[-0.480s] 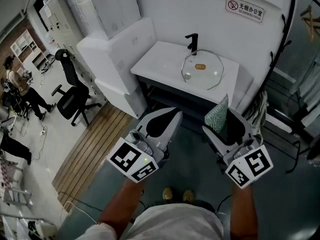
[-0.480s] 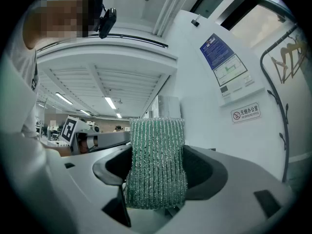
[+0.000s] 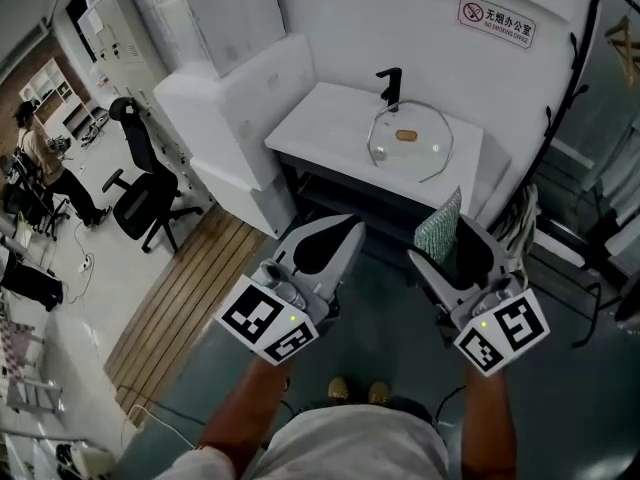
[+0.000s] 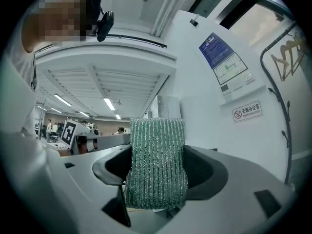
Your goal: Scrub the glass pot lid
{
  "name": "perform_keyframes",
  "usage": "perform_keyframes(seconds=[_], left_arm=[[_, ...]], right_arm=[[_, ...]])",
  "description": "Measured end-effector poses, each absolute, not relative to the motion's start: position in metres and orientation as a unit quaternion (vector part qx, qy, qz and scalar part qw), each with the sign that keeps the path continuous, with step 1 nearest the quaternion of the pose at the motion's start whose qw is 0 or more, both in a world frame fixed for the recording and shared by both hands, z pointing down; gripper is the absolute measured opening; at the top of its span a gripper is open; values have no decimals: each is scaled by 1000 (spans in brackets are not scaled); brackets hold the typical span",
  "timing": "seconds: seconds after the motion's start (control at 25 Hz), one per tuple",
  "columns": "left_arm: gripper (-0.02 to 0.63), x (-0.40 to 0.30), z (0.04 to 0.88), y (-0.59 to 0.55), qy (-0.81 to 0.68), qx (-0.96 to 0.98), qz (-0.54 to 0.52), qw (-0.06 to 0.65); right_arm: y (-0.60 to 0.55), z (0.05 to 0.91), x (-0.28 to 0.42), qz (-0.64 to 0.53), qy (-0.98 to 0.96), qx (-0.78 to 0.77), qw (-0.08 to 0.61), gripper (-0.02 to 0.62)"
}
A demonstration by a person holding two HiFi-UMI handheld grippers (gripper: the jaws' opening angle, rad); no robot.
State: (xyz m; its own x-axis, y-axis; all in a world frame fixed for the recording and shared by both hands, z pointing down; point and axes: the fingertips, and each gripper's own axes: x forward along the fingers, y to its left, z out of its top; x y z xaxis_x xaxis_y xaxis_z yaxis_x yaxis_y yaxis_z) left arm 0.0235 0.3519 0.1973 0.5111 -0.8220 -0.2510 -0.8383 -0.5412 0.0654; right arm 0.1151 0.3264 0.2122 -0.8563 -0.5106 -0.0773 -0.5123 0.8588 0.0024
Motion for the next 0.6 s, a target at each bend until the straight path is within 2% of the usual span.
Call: perform_keyframes(seconds=[0.6], left_arm=[[15,-24,208,346,467,-872,145,25]], right_arm=[[321,223,85,3,955,-295,27,328]])
